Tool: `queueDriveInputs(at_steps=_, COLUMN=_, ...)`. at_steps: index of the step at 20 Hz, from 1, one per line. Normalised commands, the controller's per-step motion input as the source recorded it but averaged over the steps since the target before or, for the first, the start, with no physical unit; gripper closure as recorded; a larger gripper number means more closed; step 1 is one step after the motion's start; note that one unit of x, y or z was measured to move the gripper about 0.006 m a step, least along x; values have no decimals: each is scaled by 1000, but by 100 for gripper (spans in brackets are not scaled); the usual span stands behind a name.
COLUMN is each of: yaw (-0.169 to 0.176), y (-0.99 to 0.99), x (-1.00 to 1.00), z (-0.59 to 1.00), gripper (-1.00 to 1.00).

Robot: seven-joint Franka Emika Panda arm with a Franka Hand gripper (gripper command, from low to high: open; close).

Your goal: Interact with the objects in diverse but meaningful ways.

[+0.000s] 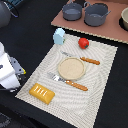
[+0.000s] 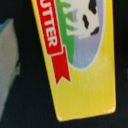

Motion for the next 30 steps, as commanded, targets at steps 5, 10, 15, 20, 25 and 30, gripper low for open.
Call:
queueDriveInputs(at_steps=5, yaw=0, y=55, x=62, z=1000, gripper=-100)
queueDriveInputs(at_steps=10, yaw=0, y=-66, x=413, z=986, gripper=-100)
queueDriveInputs(at_steps=15, yaw=-14, y=-221, x=730, z=881, gripper=-100)
queueDriveInputs(at_steps=20, yaw=-127, y=-230, x=762, z=578, gripper=-100)
queueDriveInputs(at_steps=25, yaw=-179, y=-183, x=663, z=394, gripper=-100)
queueDriveInputs(at_steps=30, yaw=-225, y=-153, x=533, z=218, gripper=-100)
